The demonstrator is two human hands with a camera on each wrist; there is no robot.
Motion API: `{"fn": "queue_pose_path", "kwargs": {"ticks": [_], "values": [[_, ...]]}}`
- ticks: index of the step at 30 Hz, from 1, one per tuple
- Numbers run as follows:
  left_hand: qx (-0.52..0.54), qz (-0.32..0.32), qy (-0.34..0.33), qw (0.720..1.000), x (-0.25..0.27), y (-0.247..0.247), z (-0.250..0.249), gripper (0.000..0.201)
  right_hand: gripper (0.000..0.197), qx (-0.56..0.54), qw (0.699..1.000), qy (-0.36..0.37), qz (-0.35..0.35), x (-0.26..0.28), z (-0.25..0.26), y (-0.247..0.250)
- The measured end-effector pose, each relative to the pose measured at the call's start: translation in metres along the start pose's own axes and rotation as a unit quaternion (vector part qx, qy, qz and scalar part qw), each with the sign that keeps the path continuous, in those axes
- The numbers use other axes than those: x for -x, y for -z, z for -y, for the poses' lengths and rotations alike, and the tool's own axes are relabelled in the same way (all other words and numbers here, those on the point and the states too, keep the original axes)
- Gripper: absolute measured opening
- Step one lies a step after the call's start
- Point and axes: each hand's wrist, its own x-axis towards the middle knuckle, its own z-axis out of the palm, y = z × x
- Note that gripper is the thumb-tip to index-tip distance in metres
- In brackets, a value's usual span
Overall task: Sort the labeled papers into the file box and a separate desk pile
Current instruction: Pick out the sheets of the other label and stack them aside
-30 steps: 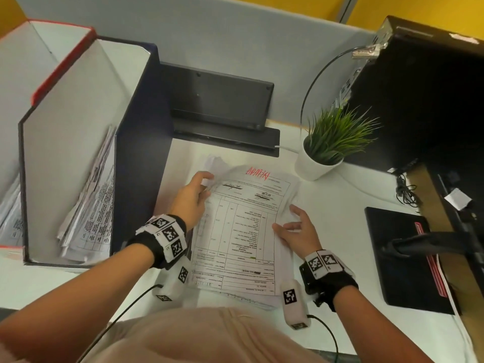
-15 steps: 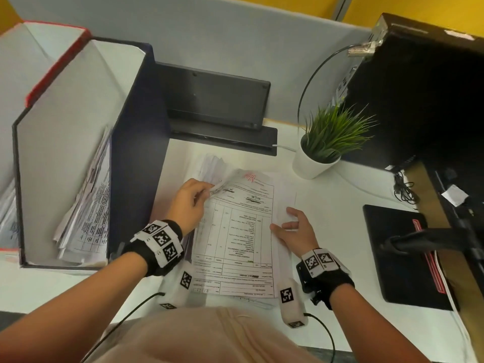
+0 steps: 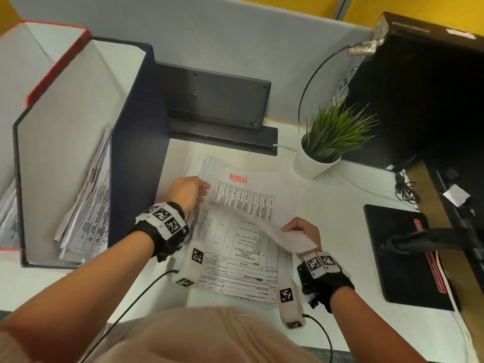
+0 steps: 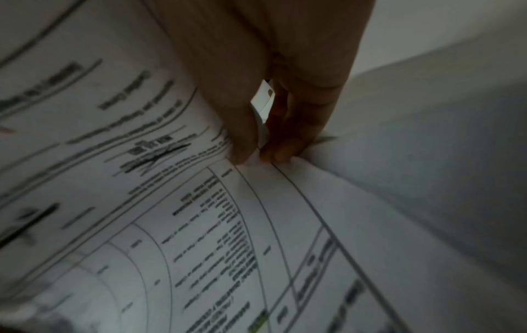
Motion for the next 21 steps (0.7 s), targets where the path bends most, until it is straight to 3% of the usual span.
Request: {"fn": "queue_pose_path", "kwargs": {"ticks": [3, 5, 8, 11, 13, 16, 21], "values": [[-0.172, -0.005, 0.045, 0.984, -0.008, 0.001, -0.001, 0.019, 0.043, -0.076, 0.996, -0.052, -0.019, 0.0, -0.003, -0.002], [-0.31, -0.011, 0.026, 0.95, -0.008, 0.001, -0.001, 0.025, 0.036, -0.079, 0.995, -0.056, -0.017, 0.002, -0.002, -0.004], [-0.384, -0.017, 0.0, 0.923, -0.006, -0.004, -0.004, 0.04, 0.044, -0.089, 0.995, -0.043, -0.022, 0.004, -0.003, -0.006], [-0.39, -0.032, -0.003, 0.92, -0.004, -0.011, -0.003, 0.044, 0.037, -0.009, 0.999, 0.035, -0.019, 0.008, -0.003, -0.007], [-0.344, -0.051, -0.018, 0.937, -0.005, -0.012, -0.001, 0.036, 0.03, 0.067, 0.995, 0.071, -0.018, 0.012, -0.003, -0.008], [-0.291, -0.05, -0.079, 0.952, -0.002, -0.011, 0.003, 0.021, 0.024, 0.09, 0.991, 0.091, -0.034, 0.012, -0.002, -0.007], [-0.203, -0.023, -0.194, 0.959, 0.011, -0.006, 0.011, 0.017, 0.039, 0.085, 0.991, 0.096, -0.048, 0.006, 0.001, -0.003]]}}
